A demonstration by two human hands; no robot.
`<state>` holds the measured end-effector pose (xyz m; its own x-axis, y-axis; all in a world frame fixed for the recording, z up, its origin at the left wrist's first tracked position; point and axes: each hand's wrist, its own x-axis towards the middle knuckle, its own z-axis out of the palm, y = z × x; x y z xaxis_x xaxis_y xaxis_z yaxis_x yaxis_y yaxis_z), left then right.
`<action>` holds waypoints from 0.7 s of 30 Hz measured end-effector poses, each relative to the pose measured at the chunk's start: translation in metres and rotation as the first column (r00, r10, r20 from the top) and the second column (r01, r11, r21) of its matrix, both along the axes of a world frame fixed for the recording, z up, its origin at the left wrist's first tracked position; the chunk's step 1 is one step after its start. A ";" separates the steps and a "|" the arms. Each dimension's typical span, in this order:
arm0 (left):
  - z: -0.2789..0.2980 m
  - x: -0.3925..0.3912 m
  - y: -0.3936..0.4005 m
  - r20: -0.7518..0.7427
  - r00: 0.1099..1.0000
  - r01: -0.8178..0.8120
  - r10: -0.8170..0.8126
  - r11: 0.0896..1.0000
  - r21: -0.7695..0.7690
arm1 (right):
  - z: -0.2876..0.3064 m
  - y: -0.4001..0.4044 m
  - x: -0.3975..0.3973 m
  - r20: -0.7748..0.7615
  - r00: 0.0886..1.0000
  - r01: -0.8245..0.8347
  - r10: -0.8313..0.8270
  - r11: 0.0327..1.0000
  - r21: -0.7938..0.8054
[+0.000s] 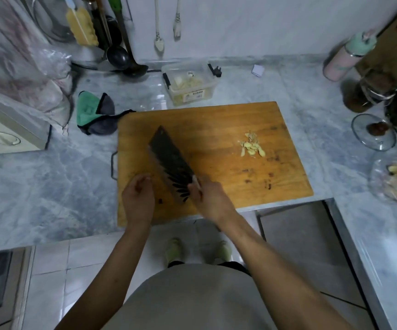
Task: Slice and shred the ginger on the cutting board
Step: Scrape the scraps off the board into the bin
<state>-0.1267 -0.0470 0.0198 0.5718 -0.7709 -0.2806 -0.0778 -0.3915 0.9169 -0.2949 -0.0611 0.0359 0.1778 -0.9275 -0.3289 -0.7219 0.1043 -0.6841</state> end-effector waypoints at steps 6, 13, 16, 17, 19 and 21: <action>-0.001 -0.028 -0.009 -0.023 0.998 -0.060 0.059 0.998 -0.008 | -0.009 -0.005 -0.068 0.013 0.999 0.045 -0.046 0.998 0.053; -0.003 -0.059 -0.004 -0.102 0.987 -0.121 0.122 0.993 0.013 | -0.009 -0.034 -0.126 -0.017 0.992 0.127 -0.127 0.992 -0.015; 0.001 -0.061 -0.010 -0.089 0.988 -0.123 0.123 0.992 0.009 | 0.001 -0.057 -0.083 0.021 0.998 0.053 -0.052 0.998 -0.026; 0.003 -0.059 -0.015 -0.084 0.989 -0.123 0.123 0.992 0.004 | 0.001 -0.068 -0.065 0.019 1.000 0.015 -0.015 1.000 -0.017; 0.007 -0.053 -0.029 -0.076 0.990 -0.116 0.115 0.993 -0.014 | 0.000 -0.090 -0.029 0.037 0.999 -0.025 0.026 0.999 -0.033; 0.011 -0.045 -0.045 -0.057 0.995 -0.087 0.085 0.996 -0.037 | -0.008 -0.113 -0.004 0.021 0.999 -0.031 0.032 0.999 -0.040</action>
